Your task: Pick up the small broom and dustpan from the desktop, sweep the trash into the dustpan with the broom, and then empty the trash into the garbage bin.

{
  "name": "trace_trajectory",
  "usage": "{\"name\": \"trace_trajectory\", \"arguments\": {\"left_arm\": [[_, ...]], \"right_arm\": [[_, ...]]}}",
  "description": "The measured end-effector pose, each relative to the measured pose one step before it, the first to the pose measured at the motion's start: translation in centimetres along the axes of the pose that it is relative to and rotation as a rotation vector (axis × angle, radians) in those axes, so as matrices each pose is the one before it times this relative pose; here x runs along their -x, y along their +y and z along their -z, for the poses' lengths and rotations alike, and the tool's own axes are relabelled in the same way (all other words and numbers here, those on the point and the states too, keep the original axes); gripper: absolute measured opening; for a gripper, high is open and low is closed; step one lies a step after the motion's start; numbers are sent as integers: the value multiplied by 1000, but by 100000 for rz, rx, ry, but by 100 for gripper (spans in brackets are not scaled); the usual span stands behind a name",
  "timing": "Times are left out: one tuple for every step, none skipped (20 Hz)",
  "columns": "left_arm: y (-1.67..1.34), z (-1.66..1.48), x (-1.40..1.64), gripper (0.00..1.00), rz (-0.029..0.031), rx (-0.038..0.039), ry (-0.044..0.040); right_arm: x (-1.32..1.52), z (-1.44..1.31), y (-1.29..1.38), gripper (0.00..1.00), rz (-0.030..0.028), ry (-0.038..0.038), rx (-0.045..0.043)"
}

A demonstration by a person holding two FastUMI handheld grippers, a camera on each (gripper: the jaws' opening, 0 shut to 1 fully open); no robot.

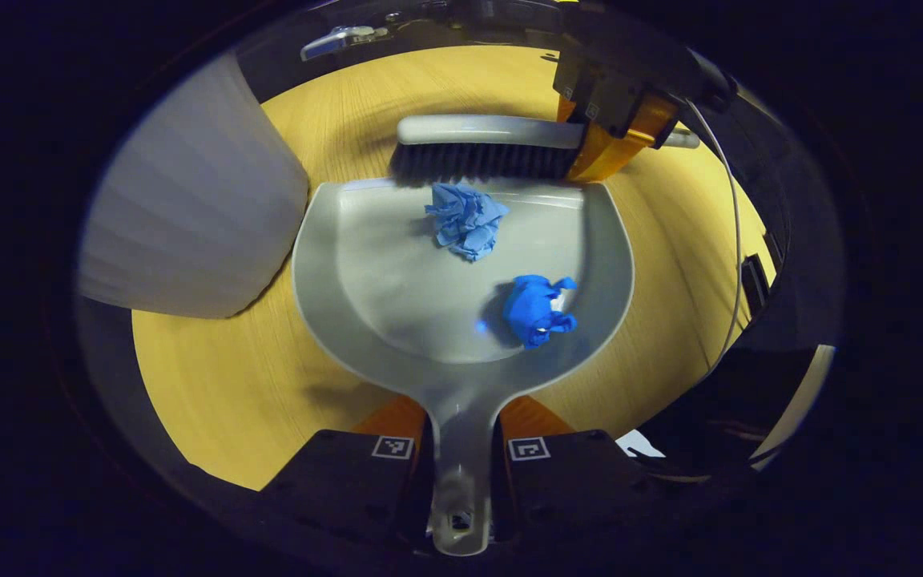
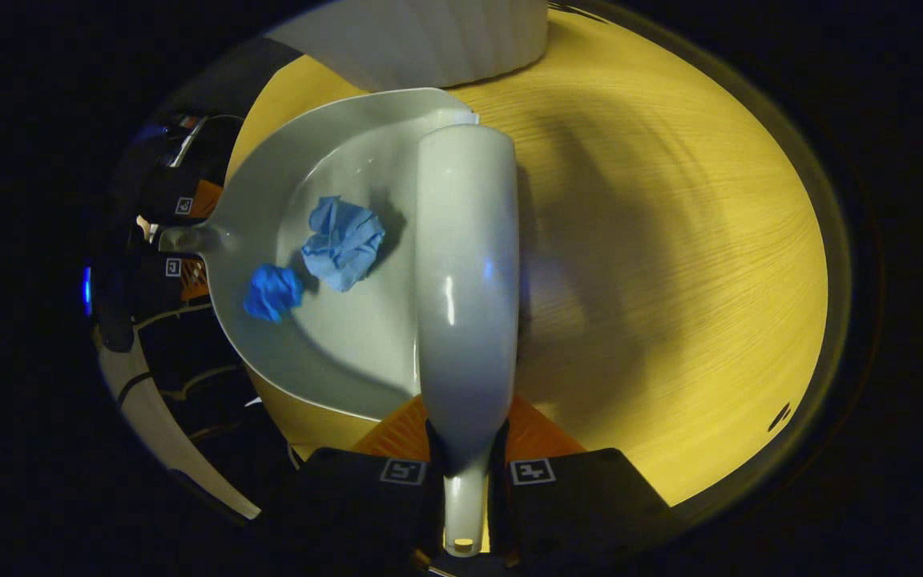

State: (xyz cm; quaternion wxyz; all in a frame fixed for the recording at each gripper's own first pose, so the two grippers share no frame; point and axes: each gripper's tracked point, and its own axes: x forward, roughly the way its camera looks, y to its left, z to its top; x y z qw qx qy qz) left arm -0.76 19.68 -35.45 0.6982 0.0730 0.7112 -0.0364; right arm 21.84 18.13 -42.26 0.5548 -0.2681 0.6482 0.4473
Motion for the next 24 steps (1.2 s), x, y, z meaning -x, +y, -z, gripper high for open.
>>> {"name": "trace_trajectory", "arguments": {"left_arm": [[247, -327, -165, 25, 6, 666, 16], [-139, 192, 19, 27, -186, 337, -500], [81, 33, -99, 27, -188, 466, -365], [-185, 454, -20, 25, -301, 760, -770], [-113, 250, -121, 27, -121, 1469, -562], [-34, 227, -16, 27, 2, 2804, 202], [-331, 31, 66, 26, 609, 2673, -1323], [-402, -97, 53, 27, 796, 1323, -3308], [-400, -89, 478, 26, 682, 435, -1359], [-52, -320, 998, 26, 442, -234, -2509], [-60, -330, 1009, 27, 967, -1185, -1937], [68, -575, 404, 27, 850, -1282, -2051], [-128, -665, 755, 26, 599, -1432, -2826], [-350, -752, 943, 26, 351, -1194, -2775], [-300, -1030, 1186, 26, 306, -792, -2818], [-476, -1092, 1236, 26, 325, -399, -3232], [-362, -1141, 1190, 26, 419, 29, -3700], [-96, -1151, 1451, 26, 477, 97, -3627], [223, -1448, 1471, 26, 64, -104, -3248], [579, -1714, 1362, 26, -660, -751, -2948], [497, -1432, 1563, 26, -1921, -1292, -3132], [470, -1629, 1414, 26, -1698, -1309, -2631], [816, -1759, 1140, 27, -1890, -1349, -3025], [385, -794, 425, 26, -2056, -1792, -3183]], "right_arm": [[670, -675, 209, 24, -2094, -3956, -6357], [691, -403, 24, 24, -2103, -3493, -5491], [274, 390, 482, 23, -3336, -4110, -6840], [505, 260, 645, 24, -4526, -4952, -8424], [437, 200, 774, 24, -4677, -5323, -6708], [609, 193, 827, 24, -6388, -6412, -6665], [294, 211, 522, 24, -5731, -5465, -6231], [714, 65, 332, 24, -2763, -5252, -4576], [740, 175, 121, 23, -977, -4624, -3290], [515, 300, 247, 23, -1204, -4337, -2728], [322, 277, 20, 24, -2486, -4458, -3094], [925, -67, 234, 23, -2917, -5425, -3436], [1159, 209, 81, 24, -1250, -5001, -2624], [1375, -172, 381, 24, -2209, -5954, -2101], [1707, 11, 703, 24, -3183, -6262, -2107], [1362, -187, 489, 23, -3295, -6112, -2295], [772, 20, 211, 23, -2445, -5214, -2350], [275, 205, -544, 23, -403, -4573, -2244], [73, 889, -1078, 23, 2217, -3932, -1463], [-61, 749, -1019, 23, 3569, -2945, -1089], [267, 929, -1172, 23, 2508, -2020, -608], [-91, 738, -792, 23, 1286, -1541, -322], [533, 42, -1160, 23, 814, -1404, -233], [55, 450, -1138, 23, 578, -807, -613]]}}
